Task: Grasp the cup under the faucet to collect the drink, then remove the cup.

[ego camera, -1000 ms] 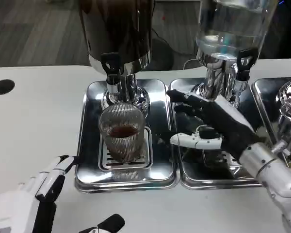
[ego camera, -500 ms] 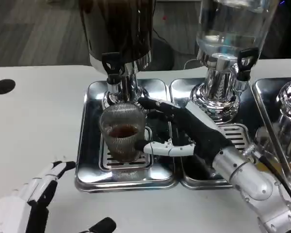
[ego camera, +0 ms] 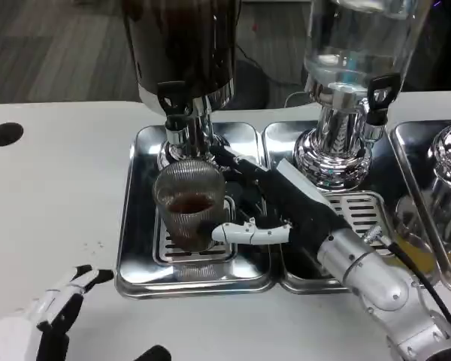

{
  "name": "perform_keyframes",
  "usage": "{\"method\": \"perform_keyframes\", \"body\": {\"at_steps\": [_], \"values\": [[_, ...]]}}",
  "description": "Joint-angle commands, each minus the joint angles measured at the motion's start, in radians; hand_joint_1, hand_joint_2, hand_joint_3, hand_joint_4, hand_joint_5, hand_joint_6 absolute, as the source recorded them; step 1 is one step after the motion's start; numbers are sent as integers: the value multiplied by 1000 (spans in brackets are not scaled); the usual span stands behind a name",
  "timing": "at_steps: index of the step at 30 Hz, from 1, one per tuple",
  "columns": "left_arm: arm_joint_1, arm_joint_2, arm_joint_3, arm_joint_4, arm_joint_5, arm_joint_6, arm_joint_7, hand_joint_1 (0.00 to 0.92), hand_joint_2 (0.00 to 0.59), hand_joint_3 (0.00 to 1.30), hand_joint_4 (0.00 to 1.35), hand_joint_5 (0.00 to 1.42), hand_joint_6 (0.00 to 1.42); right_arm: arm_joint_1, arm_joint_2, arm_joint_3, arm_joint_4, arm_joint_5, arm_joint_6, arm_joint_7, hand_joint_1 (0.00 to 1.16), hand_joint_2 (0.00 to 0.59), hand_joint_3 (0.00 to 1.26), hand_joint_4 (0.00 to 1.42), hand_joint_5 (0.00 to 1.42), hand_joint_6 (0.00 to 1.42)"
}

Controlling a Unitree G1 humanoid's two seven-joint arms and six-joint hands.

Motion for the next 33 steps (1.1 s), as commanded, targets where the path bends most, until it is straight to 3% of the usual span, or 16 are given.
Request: {"method": "perform_keyframes", "body": {"at_steps": [1, 19, 33], "values": [[10, 8, 11, 10, -14, -11, 6, 0, 58, 299, 187, 267, 303, -28, 18, 13, 20, -14, -15, -25, 698, 99, 57, 65, 108, 64], [30, 13, 37, 40, -38, -18, -1, 0, 63, 310, 198, 270, 303, -73, 85, 20, 131, -4, -75, -46, 722, 86, 82, 114, 170, 112], [46, 11, 67, 46, -49, -17, -9, 0, 74, 313, 198, 270, 303, -92, 103, 8, 201, -1, -104, -93, 804, 81, 246, 287, 319, 282]]}}
